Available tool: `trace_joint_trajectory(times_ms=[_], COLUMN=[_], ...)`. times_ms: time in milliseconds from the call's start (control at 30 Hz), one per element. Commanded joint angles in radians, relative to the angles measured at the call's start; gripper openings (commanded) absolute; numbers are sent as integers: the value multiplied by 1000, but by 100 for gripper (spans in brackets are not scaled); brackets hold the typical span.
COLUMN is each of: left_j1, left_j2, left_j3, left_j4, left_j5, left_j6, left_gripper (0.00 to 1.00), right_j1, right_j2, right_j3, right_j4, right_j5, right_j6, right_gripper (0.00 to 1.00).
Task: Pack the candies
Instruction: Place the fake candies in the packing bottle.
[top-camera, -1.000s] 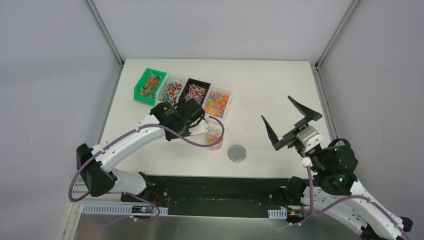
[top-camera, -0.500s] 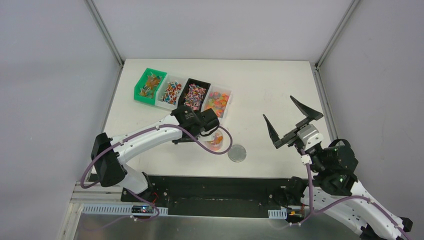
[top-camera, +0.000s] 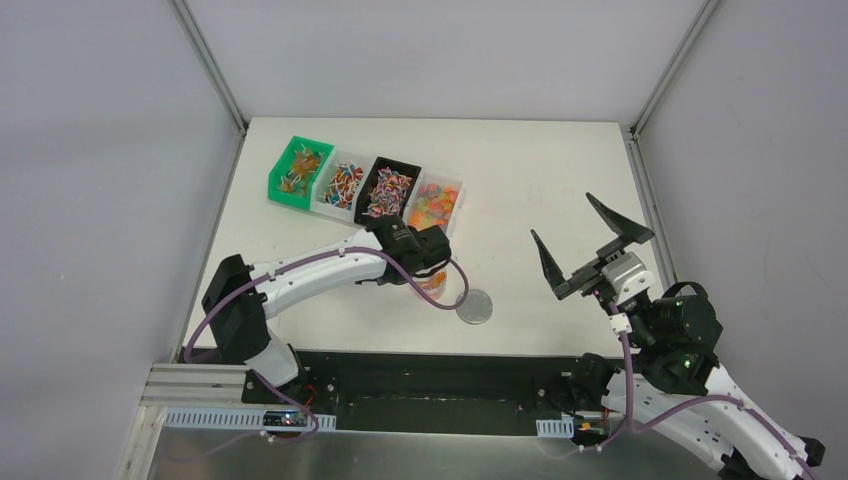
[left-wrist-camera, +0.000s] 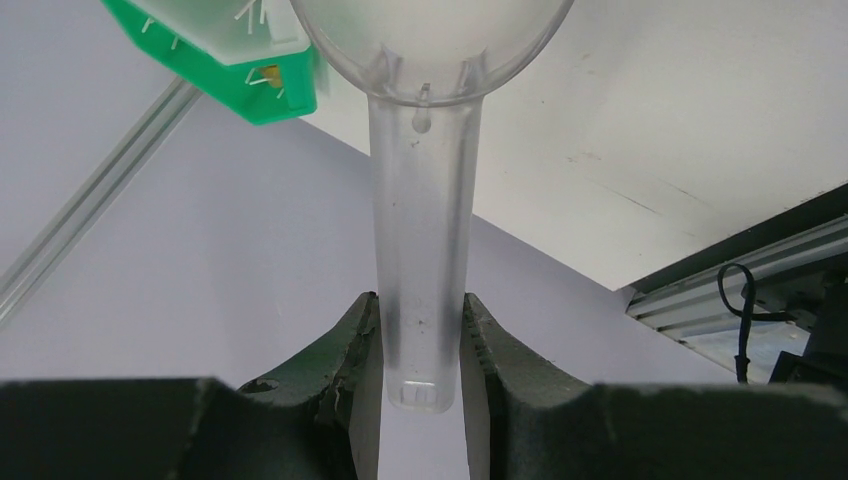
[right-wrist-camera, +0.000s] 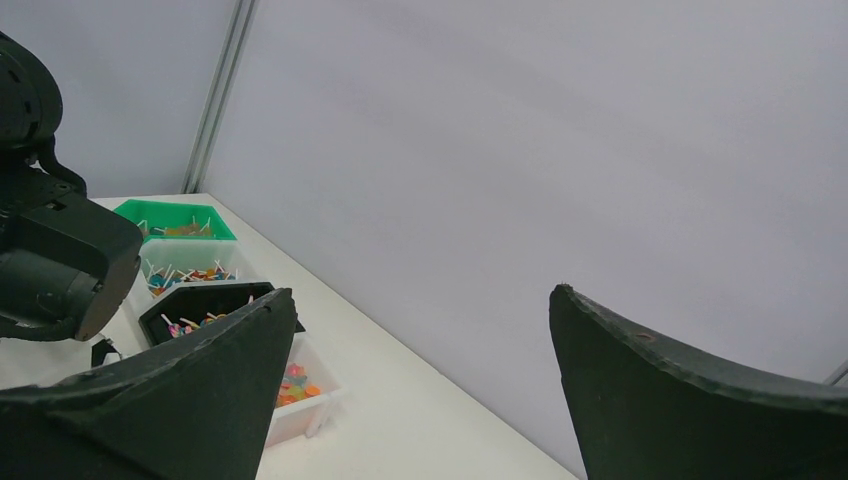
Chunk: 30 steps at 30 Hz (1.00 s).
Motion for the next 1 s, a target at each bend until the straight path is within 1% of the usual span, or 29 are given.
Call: trace_joint_trajectory(times_ms=[0,300,600,967], left_j1=[-17,-51,-107,-123], left_j2=[2,-4,7,1], left_j3=[21,7,-2,-56], left_j4=[-7,-5,-5,-5], left_j5=[-81,-173,-190,-240], left_j6=[-17,-8,-18,-26], left_gripper=[0,0,0,0], right_j1=[-1,-1,-1,-1], right_j2=[-10,-1,2,10], right_j3=[16,13,13,13], right_j4=[14,18,24,25], right_j5=[22,29,33,32], right_j6=[5,7,12,15], right_gripper=[100,100,100,100])
